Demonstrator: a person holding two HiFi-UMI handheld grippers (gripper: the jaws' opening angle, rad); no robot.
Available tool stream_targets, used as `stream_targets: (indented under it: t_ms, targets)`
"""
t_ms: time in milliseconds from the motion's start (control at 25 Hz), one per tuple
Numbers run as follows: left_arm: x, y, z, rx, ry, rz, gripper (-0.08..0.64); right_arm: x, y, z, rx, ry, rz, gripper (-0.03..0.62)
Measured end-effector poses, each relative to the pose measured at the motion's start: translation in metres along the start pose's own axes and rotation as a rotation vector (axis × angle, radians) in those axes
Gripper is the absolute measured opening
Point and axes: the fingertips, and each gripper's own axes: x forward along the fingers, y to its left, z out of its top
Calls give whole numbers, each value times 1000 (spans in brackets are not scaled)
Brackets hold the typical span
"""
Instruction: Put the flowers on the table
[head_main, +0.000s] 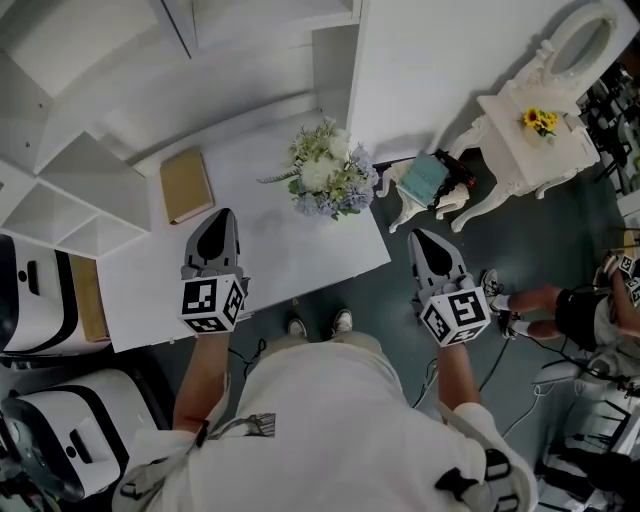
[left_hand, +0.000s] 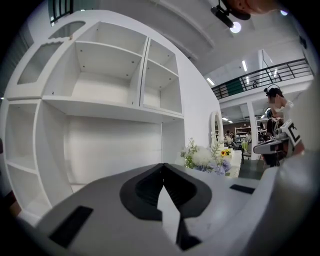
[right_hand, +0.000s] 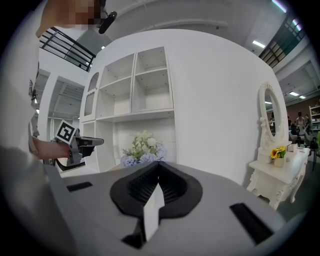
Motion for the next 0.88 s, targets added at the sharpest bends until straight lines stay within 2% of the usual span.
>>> stream_targets:
  t_ms: [320,640,880]
  targets:
    - [-36,25,45,18,-111,87,15,-5,-8,26,16,-66,-28,10]
    - [-62,32,64,6,-212,137,15,-5,-4,38,-26,-83,-30,9]
    - [-73,28,65,-13,-216,137,15,-7,-3,43,-37,-108,-74,10]
